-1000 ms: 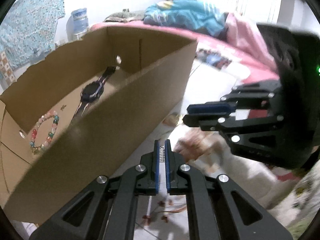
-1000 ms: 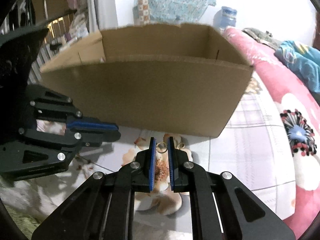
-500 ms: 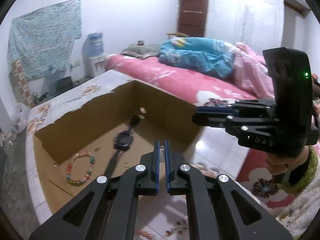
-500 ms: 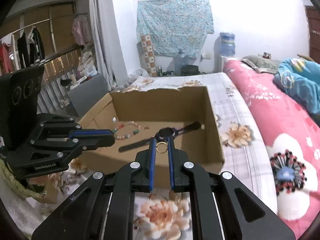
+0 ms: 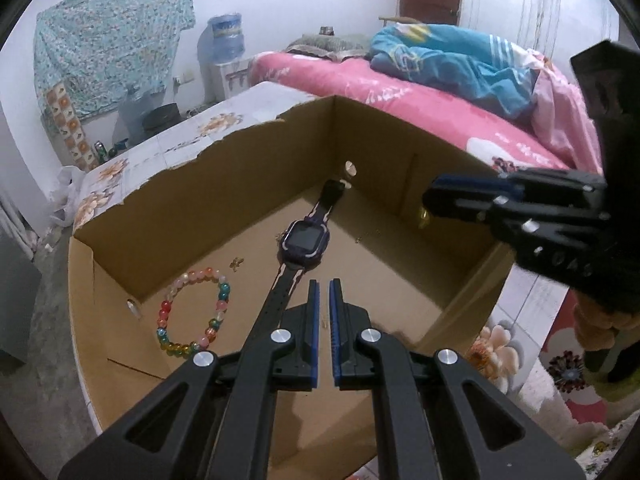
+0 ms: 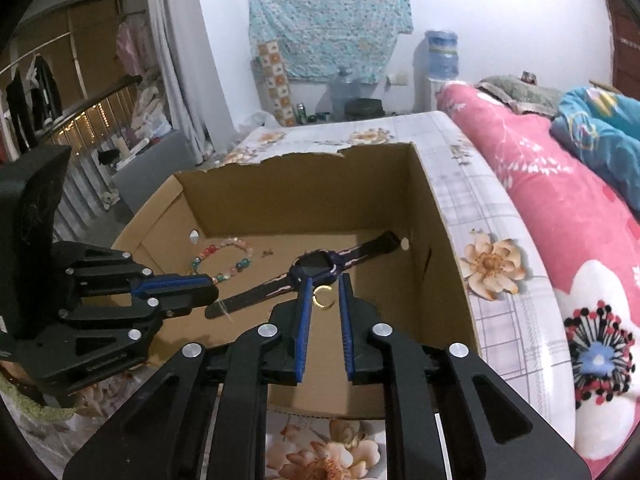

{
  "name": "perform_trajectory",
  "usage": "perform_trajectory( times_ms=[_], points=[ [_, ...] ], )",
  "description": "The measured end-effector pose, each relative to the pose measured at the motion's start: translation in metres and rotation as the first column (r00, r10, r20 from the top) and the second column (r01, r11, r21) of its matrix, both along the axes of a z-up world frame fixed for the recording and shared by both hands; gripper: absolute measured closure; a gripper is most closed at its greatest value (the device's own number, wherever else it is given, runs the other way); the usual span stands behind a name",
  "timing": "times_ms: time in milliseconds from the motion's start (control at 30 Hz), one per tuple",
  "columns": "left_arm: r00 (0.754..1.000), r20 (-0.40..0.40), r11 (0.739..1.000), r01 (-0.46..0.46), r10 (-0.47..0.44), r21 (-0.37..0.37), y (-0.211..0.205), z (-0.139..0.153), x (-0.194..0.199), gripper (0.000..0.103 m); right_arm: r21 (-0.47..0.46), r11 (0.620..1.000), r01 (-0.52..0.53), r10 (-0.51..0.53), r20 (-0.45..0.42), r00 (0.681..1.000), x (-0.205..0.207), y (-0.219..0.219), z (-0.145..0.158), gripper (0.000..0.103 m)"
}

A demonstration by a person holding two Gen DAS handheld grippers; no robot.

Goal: Organize jewelry
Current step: 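Open the left gripper over the box while the right opens to drop the ring, then move the open left gripper down toward the pink bead bracelet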

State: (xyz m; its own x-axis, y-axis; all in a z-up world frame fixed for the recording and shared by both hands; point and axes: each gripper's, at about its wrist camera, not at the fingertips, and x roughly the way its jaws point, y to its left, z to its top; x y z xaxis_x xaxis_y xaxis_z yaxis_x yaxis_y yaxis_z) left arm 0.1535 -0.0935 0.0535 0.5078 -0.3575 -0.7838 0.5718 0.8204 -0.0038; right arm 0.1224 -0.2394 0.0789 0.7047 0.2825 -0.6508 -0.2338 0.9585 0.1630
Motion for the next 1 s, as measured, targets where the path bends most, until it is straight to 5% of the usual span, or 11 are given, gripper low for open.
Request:
perform_trajectory(
  times_ms=[67, 233, 467, 800, 1000],
  points=[
    [1.0, -0.004, 1.0, -0.014, 0.014, -0.002, 0.002, 0.003, -0.001, 0.096, 0.036, 0.999, 0.004, -0.005, 0.009, 1.0, -0.003, -0.011, 0.007, 0.079],
    [0.996, 0.043, 0.997, -0.071, 0.072, -0.016, 0.015, 0.023, -0.013, 0.066, 0.131, 0.991, 0.039, -0.047, 0.061, 0.997, -0.015, -0.052, 0.033, 0.076],
    [0.989, 0.109, 0.994, -0.092, 0.098, -0.065, 0.037, 0.051, -0.041, 0.04, 0.21, 0.972, 0.103, -0.125, 0.094, 0.988, -0.05, -0.09, 0.054, 0.065],
    [0.988, 0.141, 0.992, -0.043, 0.06, -0.119, 0.068, 0.059, -0.106, 0.017, 0.188, 0.969, 0.163, -0.166, 0.002, 0.986, -0.107, -0.083, 0.02, 0.039],
    [0.998, 0.062, 0.992, 0.011, -0.003, -0.127, 0.063, 0.03, -0.14, 0.006, 0.156, 0.973, 0.168, -0.154, -0.099, 0.983, -0.116, -0.059, -0.016, 0.024]
  ],
)
